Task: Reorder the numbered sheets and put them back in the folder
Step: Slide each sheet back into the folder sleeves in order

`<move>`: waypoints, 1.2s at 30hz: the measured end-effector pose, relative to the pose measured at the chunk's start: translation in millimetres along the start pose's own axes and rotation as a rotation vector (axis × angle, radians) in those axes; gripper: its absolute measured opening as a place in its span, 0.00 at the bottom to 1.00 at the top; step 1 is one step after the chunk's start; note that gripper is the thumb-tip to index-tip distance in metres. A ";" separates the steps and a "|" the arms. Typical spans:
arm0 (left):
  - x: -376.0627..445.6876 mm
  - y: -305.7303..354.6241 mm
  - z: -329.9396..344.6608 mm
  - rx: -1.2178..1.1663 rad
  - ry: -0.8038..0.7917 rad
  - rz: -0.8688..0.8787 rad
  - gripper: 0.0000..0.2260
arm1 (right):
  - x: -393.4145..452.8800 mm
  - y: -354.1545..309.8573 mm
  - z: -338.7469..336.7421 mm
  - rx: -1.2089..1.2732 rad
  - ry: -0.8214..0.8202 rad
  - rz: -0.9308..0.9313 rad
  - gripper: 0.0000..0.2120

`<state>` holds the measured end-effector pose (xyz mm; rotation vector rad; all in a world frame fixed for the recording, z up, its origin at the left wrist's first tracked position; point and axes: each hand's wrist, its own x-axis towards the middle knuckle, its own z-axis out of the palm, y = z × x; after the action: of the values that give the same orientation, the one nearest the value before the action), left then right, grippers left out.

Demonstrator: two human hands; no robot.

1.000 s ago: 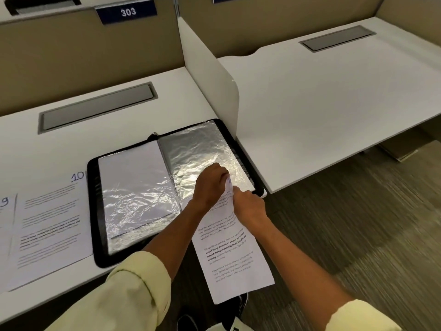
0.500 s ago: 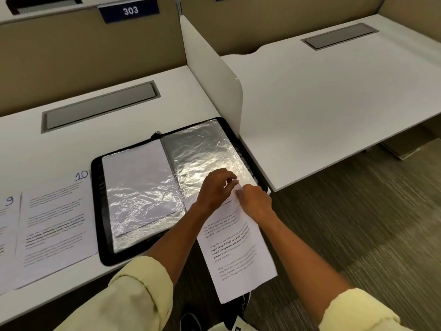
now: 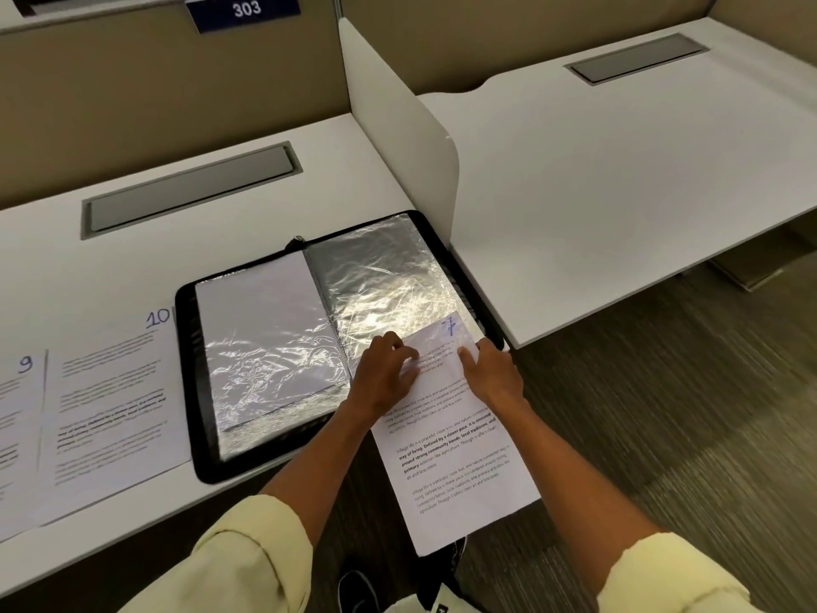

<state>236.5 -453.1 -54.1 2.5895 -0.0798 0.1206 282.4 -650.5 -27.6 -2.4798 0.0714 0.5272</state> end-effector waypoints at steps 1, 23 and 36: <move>-0.8 -1.8 -0.7 0.002 0.002 0.001 0.10 | -1.2 2.1 0.2 0.013 0.003 0.000 0.21; -37.1 -25.9 -5.7 0.029 0.112 0.031 0.04 | -68.8 62.6 0.8 0.453 0.087 0.329 0.19; -37.4 -23.7 -14.4 0.067 0.047 0.057 0.04 | -131.0 81.4 38.8 0.905 0.330 0.593 0.32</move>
<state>200.2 -424.1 -58.0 2.6503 -0.1353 0.2079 134.4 -704.2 -50.3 -1.5901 0.9694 0.2182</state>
